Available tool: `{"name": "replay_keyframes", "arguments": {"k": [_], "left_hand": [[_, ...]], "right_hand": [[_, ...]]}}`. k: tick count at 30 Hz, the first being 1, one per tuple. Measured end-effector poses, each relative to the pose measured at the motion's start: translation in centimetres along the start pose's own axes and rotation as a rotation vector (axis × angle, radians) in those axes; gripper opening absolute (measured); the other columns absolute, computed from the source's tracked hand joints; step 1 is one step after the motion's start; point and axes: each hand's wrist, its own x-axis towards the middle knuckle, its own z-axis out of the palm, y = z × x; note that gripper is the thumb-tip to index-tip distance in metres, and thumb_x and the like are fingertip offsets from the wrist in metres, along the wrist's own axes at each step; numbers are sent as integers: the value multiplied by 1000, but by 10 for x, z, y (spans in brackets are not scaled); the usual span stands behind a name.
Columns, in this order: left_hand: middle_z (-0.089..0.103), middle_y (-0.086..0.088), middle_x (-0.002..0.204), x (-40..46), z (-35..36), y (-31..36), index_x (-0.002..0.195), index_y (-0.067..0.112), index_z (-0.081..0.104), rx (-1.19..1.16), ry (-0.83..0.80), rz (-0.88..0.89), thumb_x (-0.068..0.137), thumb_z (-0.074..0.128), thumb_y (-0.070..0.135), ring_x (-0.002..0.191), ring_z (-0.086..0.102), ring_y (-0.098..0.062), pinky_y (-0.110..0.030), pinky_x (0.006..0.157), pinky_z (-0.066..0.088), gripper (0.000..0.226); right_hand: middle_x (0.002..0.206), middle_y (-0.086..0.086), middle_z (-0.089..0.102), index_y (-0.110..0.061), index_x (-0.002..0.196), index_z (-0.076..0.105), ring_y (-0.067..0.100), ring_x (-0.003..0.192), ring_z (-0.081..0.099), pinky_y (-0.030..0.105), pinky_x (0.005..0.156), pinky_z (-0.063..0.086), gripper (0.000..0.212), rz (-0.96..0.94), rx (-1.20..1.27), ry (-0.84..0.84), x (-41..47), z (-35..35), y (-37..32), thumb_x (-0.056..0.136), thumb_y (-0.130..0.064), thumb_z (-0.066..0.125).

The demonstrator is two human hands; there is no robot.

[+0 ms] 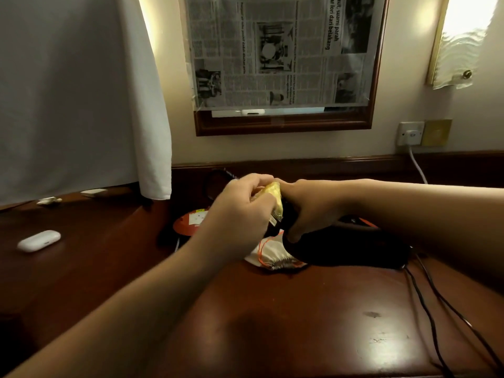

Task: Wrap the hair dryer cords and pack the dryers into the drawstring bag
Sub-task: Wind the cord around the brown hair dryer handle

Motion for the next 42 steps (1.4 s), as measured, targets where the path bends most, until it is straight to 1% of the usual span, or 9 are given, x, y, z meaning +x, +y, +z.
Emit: {"name": "replay_keyframes", "arguments": {"k": [4, 7, 11, 13, 18, 21, 24, 29, 42], "left_hand": [[68, 6, 116, -20, 17, -24, 119, 28, 63, -197, 142, 76, 94, 71, 26, 109, 67, -10, -22, 84, 58, 26], [70, 0, 113, -18, 24, -37, 114, 27, 63, -426, 186, -20, 88, 76, 22, 105, 71, -15, -23, 79, 58, 30], [69, -16, 122, -2, 24, -62, 130, 12, 54, -721, 45, -342, 56, 93, 20, 111, 69, -29, -37, 87, 57, 84], [66, -23, 128, 5, 18, -73, 139, 6, 50, -781, -74, -419, 56, 86, 15, 114, 68, -30, -40, 88, 56, 91], [67, -21, 113, 11, 8, -93, 137, 6, 49, -799, -273, -429, 68, 66, 0, 87, 74, -27, -35, 62, 58, 72], [68, -23, 120, 10, 5, -110, 139, 10, 54, -895, -340, -423, 73, 61, 0, 104, 69, -37, -51, 81, 59, 67], [56, -29, 141, 8, 4, -128, 144, 11, 53, -887, -401, -432, 77, 62, 8, 126, 55, -48, -66, 112, 38, 68], [67, -21, 110, 10, 7, -148, 128, 3, 63, -919, -369, -571, 73, 55, 11, 98, 64, -32, -53, 96, 52, 57], [63, -30, 116, 13, 16, -213, 114, 5, 53, -750, -433, -652, 67, 58, 2, 105, 64, -47, -58, 99, 47, 48]], "right_hand": [[109, -5, 63, -31, 127, 39, 13, 92, 66, 40, 80, 62, 79, -47, 133, 83, 4, 2, 6, 67, -39, 90], [105, -5, 64, -25, 132, 38, 12, 89, 67, 36, 75, 63, 81, -29, 163, 114, 6, 8, 5, 71, -37, 90], [106, -4, 64, -20, 129, 44, 12, 89, 66, 33, 74, 61, 74, 8, 187, 184, 5, 12, 1, 73, -40, 89], [101, -7, 67, -25, 116, 52, 13, 87, 67, 40, 77, 62, 64, 16, 120, 204, 5, 16, -2, 68, -47, 89], [91, -8, 67, -29, 100, 57, 15, 82, 66, 42, 73, 62, 53, 62, -40, 156, 8, 26, -12, 65, -56, 85], [86, -9, 63, -26, 99, 54, 13, 76, 63, 38, 69, 61, 58, 105, -60, 164, 10, 36, -16, 63, -61, 84], [90, -5, 57, -19, 105, 43, 17, 77, 60, 39, 67, 59, 70, 154, 12, 159, 15, 52, -19, 66, -61, 84], [108, 4, 60, -17, 114, 37, 28, 101, 61, 41, 77, 56, 84, 215, 134, 120, 28, 84, -21, 66, -67, 84], [116, 5, 57, -11, 134, 38, 24, 103, 60, 33, 74, 48, 86, 253, 255, 71, 52, 134, -26, 75, -50, 86]]}}
